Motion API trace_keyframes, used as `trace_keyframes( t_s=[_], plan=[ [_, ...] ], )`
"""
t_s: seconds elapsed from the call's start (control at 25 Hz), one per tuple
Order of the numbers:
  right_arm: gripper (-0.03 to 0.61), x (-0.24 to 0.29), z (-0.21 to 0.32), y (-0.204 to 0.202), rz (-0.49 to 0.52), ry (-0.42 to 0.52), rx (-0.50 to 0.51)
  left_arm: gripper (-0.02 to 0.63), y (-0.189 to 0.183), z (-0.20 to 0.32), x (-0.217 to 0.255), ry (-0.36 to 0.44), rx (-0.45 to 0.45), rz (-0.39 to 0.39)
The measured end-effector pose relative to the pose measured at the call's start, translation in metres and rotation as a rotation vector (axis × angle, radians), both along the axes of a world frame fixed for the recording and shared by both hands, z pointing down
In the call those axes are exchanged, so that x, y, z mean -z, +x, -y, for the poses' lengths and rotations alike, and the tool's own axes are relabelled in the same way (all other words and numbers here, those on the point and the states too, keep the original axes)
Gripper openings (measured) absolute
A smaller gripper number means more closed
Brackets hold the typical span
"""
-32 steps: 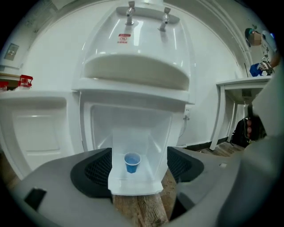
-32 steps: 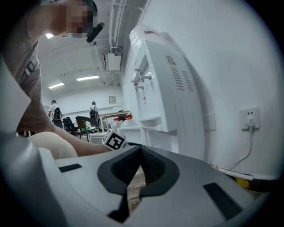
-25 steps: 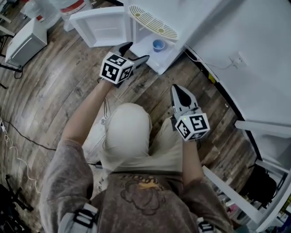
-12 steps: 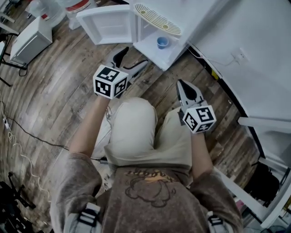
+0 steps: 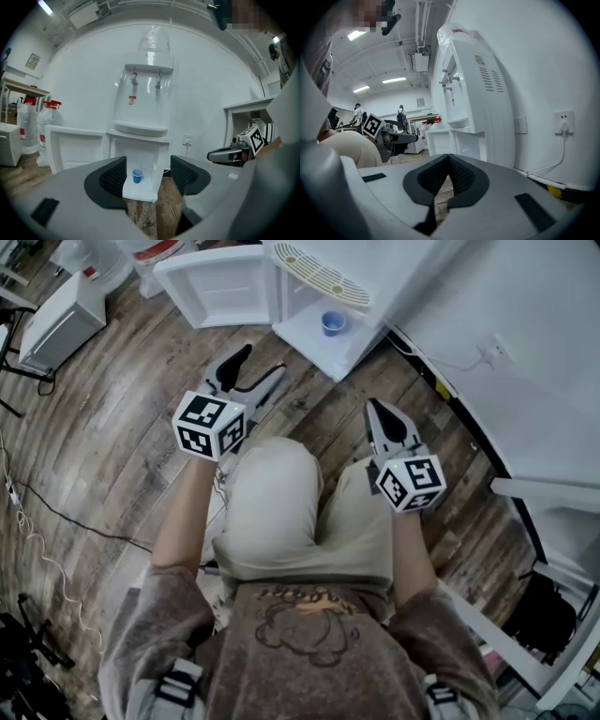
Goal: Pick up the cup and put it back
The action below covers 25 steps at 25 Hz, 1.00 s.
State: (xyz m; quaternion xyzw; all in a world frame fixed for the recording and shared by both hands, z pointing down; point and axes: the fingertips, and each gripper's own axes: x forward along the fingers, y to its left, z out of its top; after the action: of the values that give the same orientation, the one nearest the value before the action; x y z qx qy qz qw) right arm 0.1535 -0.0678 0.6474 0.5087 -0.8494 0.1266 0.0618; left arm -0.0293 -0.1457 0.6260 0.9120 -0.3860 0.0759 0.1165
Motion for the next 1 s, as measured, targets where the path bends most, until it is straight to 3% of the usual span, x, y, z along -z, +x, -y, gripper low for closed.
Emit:
trace_keyframes(
  t_s=[0.28, 0.44, 0.8, 1.0],
  plan=[
    [0.002, 0.000, 0.001, 0.002, -0.003, -0.002, 0.001, 0.086, -0.008, -0.006, -0.005, 0.012, 0.034, -0.021],
    [0.002, -0.003, 0.004, 0.004, 0.002, 0.005, 0.000, 0.027, -0.010, -0.007, -0.010, 0.012, 0.042, -0.019],
    [0.002, 0.006, 0.020, 0.004, 0.006, 0.007, 0.006, 0.003, -0.008, -0.002, -0.007, 0.000, 0.052, -0.046],
    [0.002, 0.033, 0.035, -0.002, 0.003, -0.005, 0.023, 0.003, -0.009, 0.008, 0.023, -0.014, 0.045, -0.060]
  ],
)
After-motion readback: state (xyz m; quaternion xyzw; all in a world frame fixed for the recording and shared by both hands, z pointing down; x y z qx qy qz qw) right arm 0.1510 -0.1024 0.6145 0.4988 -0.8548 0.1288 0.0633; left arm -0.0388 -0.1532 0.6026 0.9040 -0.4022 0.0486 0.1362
